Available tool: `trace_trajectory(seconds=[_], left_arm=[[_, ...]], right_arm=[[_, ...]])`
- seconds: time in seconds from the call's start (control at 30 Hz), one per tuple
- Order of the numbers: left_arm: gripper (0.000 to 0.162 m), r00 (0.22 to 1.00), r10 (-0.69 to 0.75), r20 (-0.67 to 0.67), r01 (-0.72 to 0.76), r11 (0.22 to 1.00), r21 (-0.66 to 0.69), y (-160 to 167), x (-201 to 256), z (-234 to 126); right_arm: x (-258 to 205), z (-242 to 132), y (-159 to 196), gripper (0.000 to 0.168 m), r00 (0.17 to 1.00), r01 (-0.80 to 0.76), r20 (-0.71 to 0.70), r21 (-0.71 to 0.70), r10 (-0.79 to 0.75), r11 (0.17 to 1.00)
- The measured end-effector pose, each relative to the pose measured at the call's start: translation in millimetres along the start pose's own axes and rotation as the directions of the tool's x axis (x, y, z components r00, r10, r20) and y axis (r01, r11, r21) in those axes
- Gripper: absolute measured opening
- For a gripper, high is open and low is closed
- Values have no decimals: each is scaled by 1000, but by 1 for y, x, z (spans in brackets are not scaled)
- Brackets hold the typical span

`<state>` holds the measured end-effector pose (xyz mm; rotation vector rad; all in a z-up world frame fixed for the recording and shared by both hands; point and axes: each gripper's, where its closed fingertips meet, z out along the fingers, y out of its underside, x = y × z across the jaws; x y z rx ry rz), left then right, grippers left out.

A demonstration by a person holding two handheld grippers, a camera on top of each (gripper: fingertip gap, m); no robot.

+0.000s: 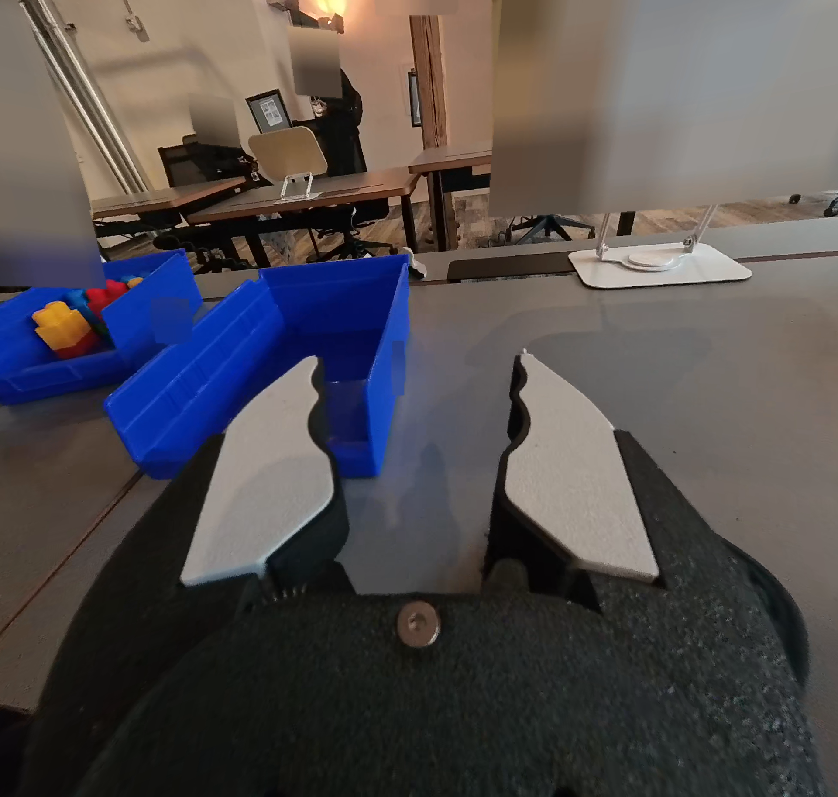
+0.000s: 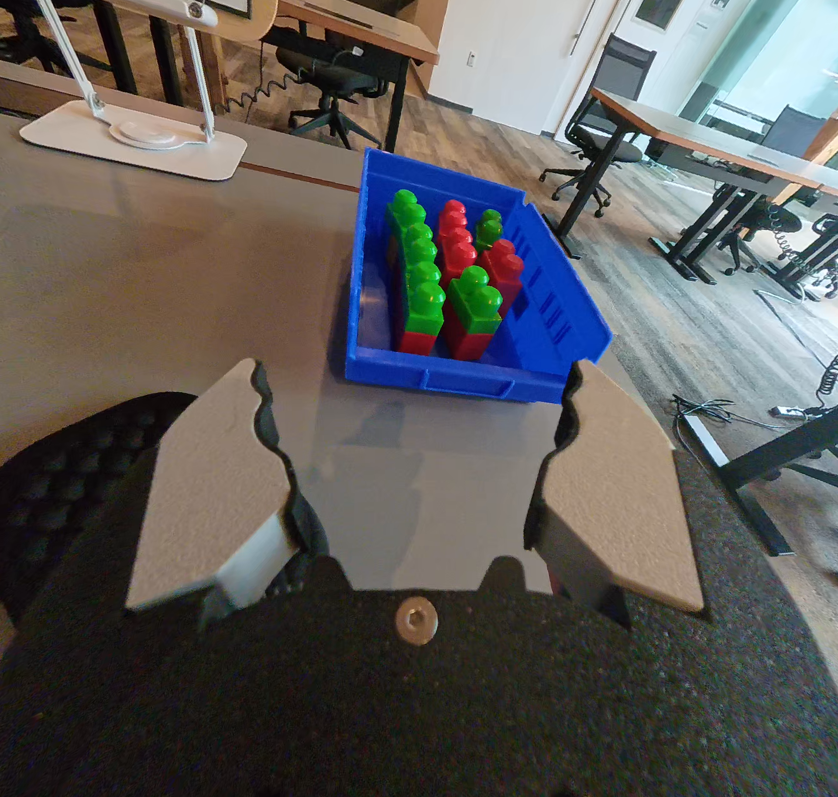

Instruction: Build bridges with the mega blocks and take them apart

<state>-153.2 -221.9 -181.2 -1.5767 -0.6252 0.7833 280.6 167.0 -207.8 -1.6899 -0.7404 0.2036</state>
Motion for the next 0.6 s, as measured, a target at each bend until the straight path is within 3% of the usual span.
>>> trace_trajectory(seconds=[0.6], left_arm=[[75,999,-27,-20,26,1000,-17,13,-9,1]], right_arm=[[-86,38,-20,120,990,43,132,-4,-42,999]])
